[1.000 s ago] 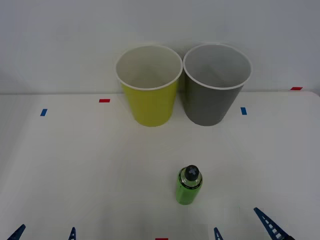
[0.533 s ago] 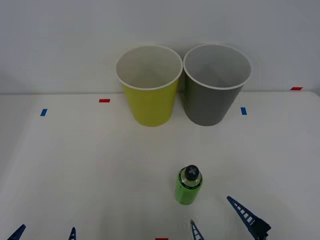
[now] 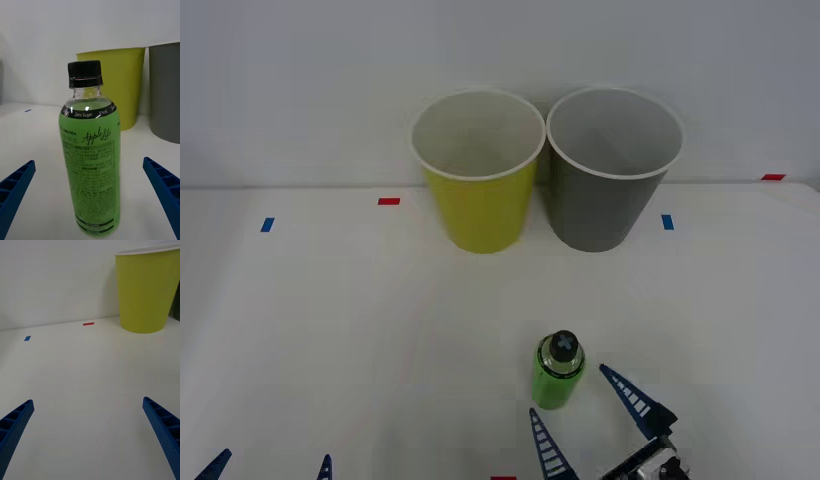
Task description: Put cans in the gray bin and PET bottles in the light green bin.
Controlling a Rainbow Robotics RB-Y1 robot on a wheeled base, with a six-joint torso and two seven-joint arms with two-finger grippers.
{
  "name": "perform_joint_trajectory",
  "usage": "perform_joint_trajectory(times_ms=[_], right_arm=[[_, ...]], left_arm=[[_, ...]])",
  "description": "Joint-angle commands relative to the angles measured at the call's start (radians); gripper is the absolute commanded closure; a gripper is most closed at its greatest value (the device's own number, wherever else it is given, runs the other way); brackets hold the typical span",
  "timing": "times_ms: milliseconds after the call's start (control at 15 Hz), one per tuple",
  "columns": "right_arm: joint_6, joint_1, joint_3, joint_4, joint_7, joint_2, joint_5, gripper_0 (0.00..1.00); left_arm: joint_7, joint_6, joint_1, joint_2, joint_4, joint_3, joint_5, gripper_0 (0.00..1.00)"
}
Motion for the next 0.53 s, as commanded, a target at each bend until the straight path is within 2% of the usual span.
perform_joint_trajectory(times_ms=[67, 533], right_arm=[[0.051, -0.034, -0.013, 0.000, 0.009, 0.034, -0.012, 0.00], [0.136, -0.104, -0.036, 0.000, 0.026, 0.077, -0.040, 0.00]], left_arm=[[0.000, 0.000, 0.000, 0.000, 0.000, 0.000, 0.000, 0.00], [0.000, 0.000, 0.000, 0.000, 0.000, 0.000, 0.000, 0.00]])
